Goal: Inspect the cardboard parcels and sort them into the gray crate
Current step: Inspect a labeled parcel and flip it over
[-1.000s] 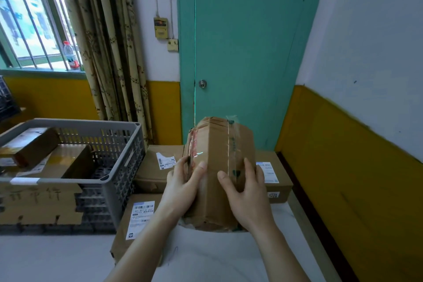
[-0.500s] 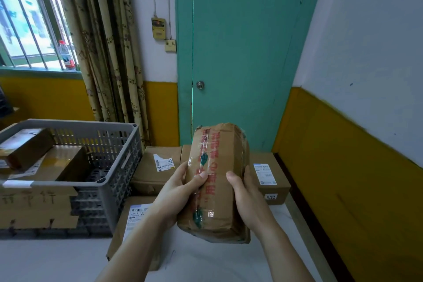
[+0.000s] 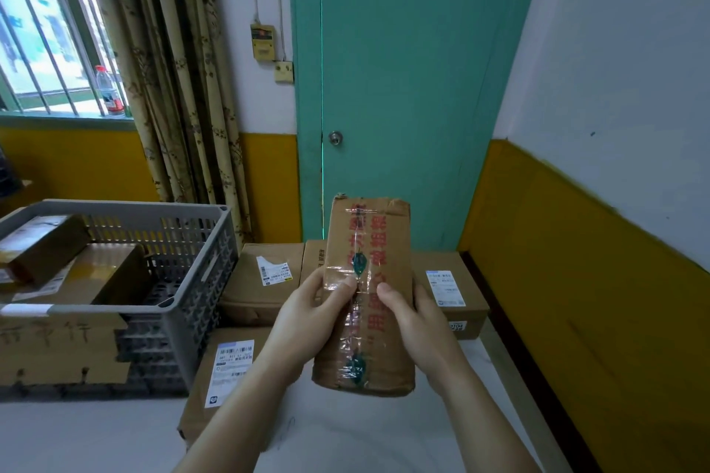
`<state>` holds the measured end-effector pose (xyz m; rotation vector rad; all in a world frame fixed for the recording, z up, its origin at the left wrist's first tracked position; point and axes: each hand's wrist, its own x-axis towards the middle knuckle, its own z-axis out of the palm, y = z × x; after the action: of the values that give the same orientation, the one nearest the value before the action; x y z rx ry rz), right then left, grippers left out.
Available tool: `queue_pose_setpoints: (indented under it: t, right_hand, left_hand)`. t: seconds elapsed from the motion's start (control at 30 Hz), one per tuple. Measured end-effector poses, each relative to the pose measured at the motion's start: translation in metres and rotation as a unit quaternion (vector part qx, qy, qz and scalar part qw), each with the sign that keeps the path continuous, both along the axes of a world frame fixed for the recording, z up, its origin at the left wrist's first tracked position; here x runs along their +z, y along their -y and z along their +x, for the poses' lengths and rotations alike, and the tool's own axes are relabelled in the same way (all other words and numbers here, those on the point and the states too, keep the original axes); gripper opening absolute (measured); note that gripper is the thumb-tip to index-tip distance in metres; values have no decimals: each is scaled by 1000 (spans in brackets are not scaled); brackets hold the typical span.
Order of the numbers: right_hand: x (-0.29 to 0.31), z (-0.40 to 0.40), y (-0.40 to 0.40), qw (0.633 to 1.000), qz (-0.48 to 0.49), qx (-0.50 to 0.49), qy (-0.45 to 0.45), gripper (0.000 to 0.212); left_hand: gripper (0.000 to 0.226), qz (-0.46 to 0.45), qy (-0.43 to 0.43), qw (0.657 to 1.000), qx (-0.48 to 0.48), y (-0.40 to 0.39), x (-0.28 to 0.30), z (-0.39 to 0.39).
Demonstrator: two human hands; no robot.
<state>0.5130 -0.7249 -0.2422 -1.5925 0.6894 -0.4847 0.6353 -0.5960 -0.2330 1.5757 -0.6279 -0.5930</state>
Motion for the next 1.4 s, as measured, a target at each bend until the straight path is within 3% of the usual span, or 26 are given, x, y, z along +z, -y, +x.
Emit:
queue_pose_setpoints:
  t: [0.07,0.23,0.3,0.43,0.53,0.7,0.8,0.9,1.03,1.17,1.27,1.4]
  right_hand:
    - [-2,0,1,1000,11,-3,4,51]
    - [-3,0,5,999,23,-10,27,25]
    - [-1,-2,8,999,27,-8,42,31]
    - [-1,-6,13,994,83,-11,66,63]
    - [-3,-6,13,991,99,-10,85,62]
    - [-8,-9,16,981,159,12,109,54]
    - [-8,-9,18,982,162,9,94,48]
    - [-7,-5,21,994,72,-46,67,28]
    - [-10,-1,22,995,-44,-77,43,51]
    - [-7,0,14,998,-26,-24,58,69]
    - [-6,1,12,996,-23,-33,85,57]
    - [-7,-1,13,993,39,-36,106,53]
  left_hand:
    - [25,-3,15,1000,-12,0,1,1]
    - [32,0,56,998,0,6,3,-4]
    - [33,-6,42,999,5,8,3,-4]
    - [34,-7,-1,1000,22,6,5,6]
    - [23,11,32,999,32,4,6,16]
    - [86,145,-62,986,-48,5,6,32]
    - [98,124,-131,981,-74,3,2,40]
    - [89,101,-117,987,-34,3,-6,44]
    - [83,90,-96,991,14,4,-16,47]
    - [64,104,-16,994,13,7,-17,40]
    - [56,62,1,998,12,5,-13,37]
    - [64,3,-79,997,-13,2,-11,41]
